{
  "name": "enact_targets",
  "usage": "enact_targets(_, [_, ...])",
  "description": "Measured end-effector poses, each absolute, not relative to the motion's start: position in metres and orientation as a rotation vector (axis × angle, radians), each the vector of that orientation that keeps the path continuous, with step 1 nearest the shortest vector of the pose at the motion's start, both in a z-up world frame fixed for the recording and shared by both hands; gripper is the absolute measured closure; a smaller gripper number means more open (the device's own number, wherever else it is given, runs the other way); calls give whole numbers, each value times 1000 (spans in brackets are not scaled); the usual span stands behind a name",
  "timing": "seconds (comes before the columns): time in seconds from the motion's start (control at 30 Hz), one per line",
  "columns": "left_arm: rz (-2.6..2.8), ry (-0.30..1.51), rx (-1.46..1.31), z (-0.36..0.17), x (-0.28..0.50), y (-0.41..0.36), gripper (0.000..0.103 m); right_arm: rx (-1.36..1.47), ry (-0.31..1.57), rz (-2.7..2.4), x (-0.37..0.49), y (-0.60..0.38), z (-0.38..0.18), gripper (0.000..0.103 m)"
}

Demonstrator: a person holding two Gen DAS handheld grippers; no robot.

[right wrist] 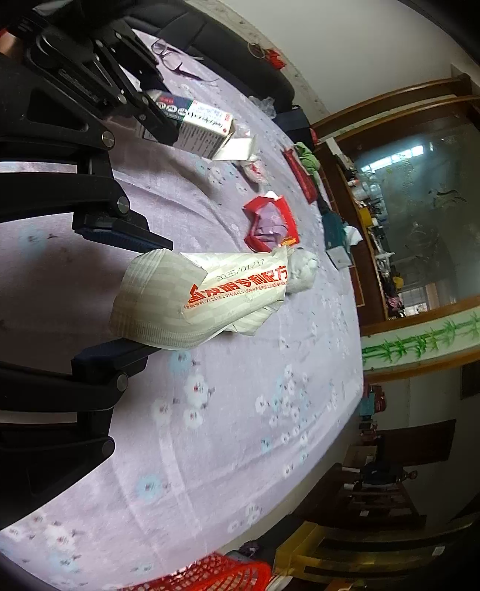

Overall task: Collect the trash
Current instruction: 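Carry both items over the red wastebasket and open both grippers to drop them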

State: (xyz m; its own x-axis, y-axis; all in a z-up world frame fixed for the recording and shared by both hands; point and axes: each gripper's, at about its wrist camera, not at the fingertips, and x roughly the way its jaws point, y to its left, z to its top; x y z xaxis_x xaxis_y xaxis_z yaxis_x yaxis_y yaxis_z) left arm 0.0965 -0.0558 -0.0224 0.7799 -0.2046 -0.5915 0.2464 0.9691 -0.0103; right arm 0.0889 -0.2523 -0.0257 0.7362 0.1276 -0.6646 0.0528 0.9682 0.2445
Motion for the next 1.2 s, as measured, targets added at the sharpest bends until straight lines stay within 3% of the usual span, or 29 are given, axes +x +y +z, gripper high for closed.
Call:
enact_targets(0.7, [-453, 635, 95, 17, 87, -115, 67, 453, 609, -69, 16, -363, 24, 56])
enact_targets(1.2, [-873, 696, 168, 53, 71, -286, 67, 638, 534, -364, -50, -527, 32, 55])
